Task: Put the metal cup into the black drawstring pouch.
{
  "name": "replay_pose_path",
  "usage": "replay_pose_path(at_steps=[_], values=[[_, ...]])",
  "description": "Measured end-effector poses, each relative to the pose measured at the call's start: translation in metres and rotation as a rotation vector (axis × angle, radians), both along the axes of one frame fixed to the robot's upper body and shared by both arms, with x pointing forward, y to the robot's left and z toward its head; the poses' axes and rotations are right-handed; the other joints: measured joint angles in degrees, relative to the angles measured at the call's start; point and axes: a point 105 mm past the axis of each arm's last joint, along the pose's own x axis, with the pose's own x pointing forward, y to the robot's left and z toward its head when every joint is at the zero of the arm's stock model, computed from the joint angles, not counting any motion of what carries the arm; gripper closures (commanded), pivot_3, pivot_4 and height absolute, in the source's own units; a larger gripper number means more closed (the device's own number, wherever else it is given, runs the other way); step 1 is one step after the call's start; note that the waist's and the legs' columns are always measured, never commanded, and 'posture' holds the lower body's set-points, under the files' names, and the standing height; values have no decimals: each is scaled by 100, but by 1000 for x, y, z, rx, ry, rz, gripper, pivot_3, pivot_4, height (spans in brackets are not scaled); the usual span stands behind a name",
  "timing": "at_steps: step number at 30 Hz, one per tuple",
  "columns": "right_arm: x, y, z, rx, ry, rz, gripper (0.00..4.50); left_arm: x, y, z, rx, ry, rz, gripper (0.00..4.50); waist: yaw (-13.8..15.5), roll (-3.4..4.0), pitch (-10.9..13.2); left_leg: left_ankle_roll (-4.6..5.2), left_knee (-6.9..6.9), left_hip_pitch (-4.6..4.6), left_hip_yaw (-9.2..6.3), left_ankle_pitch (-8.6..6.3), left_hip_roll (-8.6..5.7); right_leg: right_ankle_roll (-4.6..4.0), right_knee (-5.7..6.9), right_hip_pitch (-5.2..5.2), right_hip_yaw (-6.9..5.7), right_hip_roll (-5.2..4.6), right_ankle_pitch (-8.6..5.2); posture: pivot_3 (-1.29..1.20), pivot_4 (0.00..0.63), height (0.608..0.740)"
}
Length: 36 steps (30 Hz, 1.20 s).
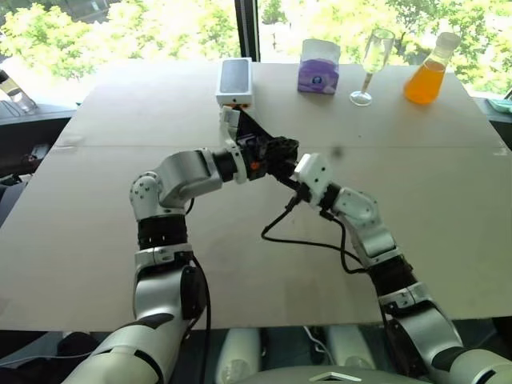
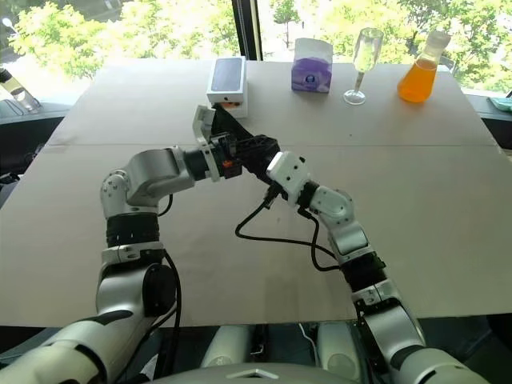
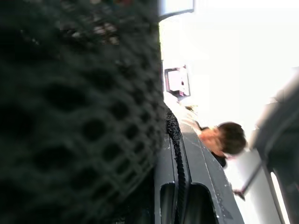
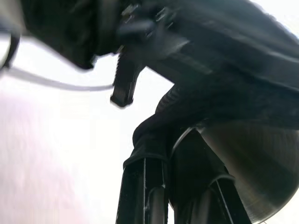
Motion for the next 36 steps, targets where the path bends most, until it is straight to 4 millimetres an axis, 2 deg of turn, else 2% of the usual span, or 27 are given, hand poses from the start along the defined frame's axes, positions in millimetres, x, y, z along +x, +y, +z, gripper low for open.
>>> replay_pose_path(at_steps=[3,5,11,14,17,22,26,30,36], values=[[2,4,-9,-146,-98,42,4487,-2,-1,-6,104,-9,-9,4500,6,-5,3,0,1,1,0,0,-2,0,-1,2,0,-1,0,0,150,737],[2,9,-15,-208,-142,82,4487,-6,-1,-11,233,-45,-23,4500,-3,-9,6,-2,-1,2,0,1,-2,0,-1,3,0,-1,0,0,150,737],[-4,20,-23,-136,-20,149,4487,-15,3,-23,442,-152,-50,4500,-14,-8,8,-7,-5,5,0,4,1,-1,-2,3,-3,1,0,0,150,737],[-4,19,-30,-148,13,163,4487,-19,4,-35,472,-138,-71,4500,-10,-8,8,-7,-4,5,-2,4,3,-1,-1,4,-2,-1,0,0,150,737],[-5,23,-32,-138,37,174,4487,-19,6,-38,473,-129,-66,4500,-9,-8,9,-9,-4,4,-7,5,3,-1,0,4,-1,-1,0,0,150,737],[0,32,-14,105,245,183,4487,-11,7,-24,375,-139,-6,4500,-6,-7,9,-11,-4,0,-15,6,5,-3,-1,5,1,-4,1,0,150,737],[7,29,0,327,411,161,4487,-10,8,-12,255,-131,20,4500,-5,-7,9,-11,-5,-1,-18,6,4,-3,-2,6,3,-9,1,0,150,737],[13,15,-3,565,614,106,4487,-13,7,-17,143,-76,35,4500,14,-6,10,-10,-5,-5,-20,6,1,-3,-2,5,1,-14,1,0,150,737],[12,2,4,733,771,148,4487,-13,1,-11,56,-69,47,4500,6,-6,10,-9,-5,-2,-20,5,1,-4,2,5,2,-6,1,0,150,737]])
